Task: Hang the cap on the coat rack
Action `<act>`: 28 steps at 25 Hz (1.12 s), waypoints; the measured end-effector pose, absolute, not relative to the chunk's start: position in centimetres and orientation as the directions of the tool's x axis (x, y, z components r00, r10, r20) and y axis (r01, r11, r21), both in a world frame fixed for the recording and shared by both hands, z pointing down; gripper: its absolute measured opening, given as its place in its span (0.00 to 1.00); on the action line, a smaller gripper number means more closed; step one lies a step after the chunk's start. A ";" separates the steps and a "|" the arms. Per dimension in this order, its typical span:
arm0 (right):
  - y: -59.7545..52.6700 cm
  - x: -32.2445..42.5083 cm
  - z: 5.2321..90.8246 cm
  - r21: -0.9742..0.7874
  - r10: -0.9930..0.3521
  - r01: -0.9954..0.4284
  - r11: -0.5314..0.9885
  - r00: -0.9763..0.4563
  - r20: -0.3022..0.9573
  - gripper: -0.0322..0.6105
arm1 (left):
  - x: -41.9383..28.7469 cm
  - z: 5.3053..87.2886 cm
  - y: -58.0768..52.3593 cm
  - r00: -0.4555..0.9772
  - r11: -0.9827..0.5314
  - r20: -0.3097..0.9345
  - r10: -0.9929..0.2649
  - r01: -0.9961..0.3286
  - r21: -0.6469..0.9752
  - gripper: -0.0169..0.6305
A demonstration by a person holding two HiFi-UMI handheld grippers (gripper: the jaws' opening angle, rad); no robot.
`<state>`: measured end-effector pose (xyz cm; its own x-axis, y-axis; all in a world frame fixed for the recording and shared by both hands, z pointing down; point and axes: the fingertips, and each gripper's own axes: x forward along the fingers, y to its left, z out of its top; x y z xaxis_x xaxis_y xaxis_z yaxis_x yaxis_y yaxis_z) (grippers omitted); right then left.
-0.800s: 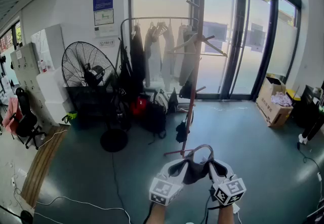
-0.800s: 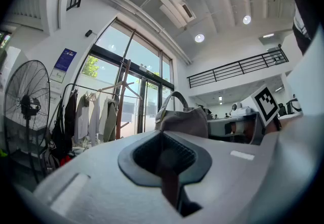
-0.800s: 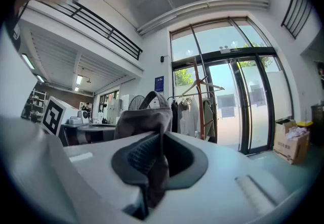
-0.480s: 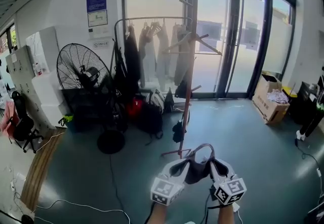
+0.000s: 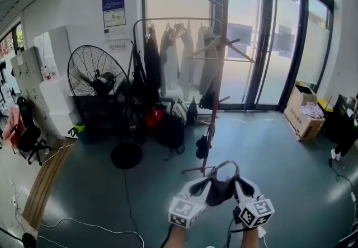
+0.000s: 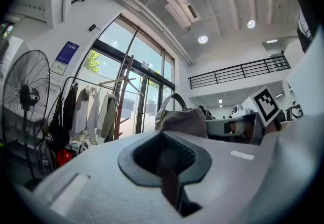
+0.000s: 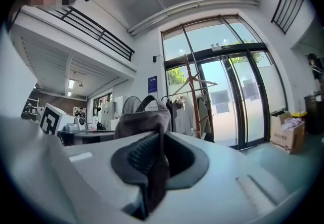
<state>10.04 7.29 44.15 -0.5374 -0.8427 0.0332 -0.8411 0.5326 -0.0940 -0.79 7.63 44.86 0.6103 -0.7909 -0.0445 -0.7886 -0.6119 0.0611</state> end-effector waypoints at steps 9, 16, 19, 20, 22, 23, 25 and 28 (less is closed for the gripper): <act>5.4 9.5 44.5 -0.064 -0.841 -0.844 0.532 -0.536 0.071 0.11 | -1.2 45.1 5.3 0.598 -0.599 -0.039 -0.801 -0.797 0.084 0.05; 2.4 10.4 44.5 -0.080 -0.850 -0.852 0.518 -0.523 0.068 0.11 | 0.0 45.2 2.6 0.620 -0.620 -0.026 -0.784 -0.782 0.069 0.05; 0.5 9.9 45.1 -0.090 -0.842 -0.845 0.528 -0.534 0.073 0.11 | -0.5 45.7 0.7 0.609 -0.608 -0.014 -0.793 -0.790 0.076 0.05; -0.3 9.8 45.4 -0.095 -0.839 -0.842 0.532 -0.539 0.076 0.11 | -0.7 46.0 0.0 0.606 -0.605 -0.007 -0.795 -0.793 0.077 0.05; -2.1 9.5 46.0 -0.107 -0.832 -0.835 0.540 -0.548 0.082 0.11 | -1.0 46.6 -1.6 0.598 -0.595 0.009 -0.802 -0.800 0.078 0.05; -3.0 9.4 46.3 -0.112 -0.829 -0.832 0.544 -0.553 0.084 0.11 | -1.1 46.9 -2.5 0.593 -0.590 0.015 -0.805 -0.803 0.079 0.05; -5.0 9.0 46.9 -0.124 -0.820 -0.823 0.555 -0.566 0.089 0.11 | -1.4 47.6 -4.4 0.584 -0.580 0.026 -0.811 -0.809 0.092 0.05; -8.5 8.9 48.1 -0.149 -0.808 -0.811 0.565 -0.581 0.100 0.11 | -1.6 48.7 -7.7 0.569 -0.562 0.046 -0.821 -0.819 0.115 0.05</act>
